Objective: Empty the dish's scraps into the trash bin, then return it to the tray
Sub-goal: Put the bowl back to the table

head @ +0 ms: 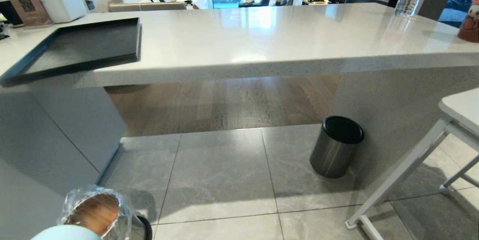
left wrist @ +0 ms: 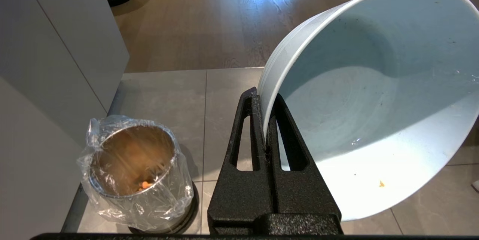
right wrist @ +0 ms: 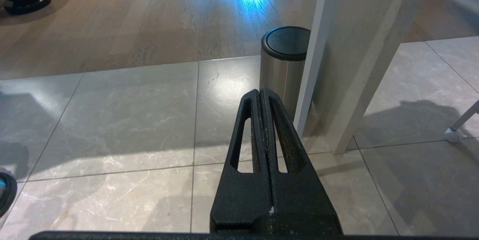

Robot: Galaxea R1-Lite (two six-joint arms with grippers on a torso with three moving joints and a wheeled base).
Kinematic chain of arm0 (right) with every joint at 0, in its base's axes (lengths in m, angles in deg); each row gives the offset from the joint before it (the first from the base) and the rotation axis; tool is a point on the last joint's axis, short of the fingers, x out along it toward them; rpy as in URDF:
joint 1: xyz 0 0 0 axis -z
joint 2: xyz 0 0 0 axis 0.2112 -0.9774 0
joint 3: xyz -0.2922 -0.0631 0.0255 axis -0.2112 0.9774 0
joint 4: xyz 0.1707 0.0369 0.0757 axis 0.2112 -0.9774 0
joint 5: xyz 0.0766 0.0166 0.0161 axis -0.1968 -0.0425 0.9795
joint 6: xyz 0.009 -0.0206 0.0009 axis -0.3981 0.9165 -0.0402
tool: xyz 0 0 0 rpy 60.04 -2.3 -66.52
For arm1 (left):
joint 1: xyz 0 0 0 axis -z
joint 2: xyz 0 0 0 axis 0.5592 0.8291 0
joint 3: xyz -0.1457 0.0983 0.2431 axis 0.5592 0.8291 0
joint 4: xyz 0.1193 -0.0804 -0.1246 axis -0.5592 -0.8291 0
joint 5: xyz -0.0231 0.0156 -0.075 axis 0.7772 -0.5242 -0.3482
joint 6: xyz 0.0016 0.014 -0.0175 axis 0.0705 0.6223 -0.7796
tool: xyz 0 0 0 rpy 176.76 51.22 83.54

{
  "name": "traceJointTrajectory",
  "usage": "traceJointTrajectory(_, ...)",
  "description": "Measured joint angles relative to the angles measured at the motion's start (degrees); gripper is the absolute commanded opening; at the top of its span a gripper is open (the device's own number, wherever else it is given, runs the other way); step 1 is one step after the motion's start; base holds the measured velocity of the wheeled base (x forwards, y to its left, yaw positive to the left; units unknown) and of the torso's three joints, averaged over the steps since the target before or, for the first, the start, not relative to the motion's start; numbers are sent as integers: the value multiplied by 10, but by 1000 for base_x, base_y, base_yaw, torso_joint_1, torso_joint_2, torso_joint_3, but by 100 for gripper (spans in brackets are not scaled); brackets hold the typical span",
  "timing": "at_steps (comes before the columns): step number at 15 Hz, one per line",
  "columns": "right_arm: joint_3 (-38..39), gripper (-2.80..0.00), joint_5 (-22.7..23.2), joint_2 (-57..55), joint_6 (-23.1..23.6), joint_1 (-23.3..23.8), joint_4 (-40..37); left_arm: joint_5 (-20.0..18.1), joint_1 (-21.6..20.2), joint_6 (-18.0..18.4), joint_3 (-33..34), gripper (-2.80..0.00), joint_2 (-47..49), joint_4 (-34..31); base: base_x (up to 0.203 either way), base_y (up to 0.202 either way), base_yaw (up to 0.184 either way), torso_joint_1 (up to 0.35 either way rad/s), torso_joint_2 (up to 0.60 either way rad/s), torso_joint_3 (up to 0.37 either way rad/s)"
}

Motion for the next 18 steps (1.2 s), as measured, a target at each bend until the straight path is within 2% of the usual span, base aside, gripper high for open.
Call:
traceJointTrajectory(8, 0, -280, 0, 0, 1, 0, 0, 0, 0, 0, 0, -280, 0, 0, 0, 0, 0, 9, -404, -392)
traceJointTrajectory(18, 0, -280, 0, 0, 2, 0, 0, 1, 0, 1, 0, -280, 0, 0, 0, 0, 0, 123, -490, -373)
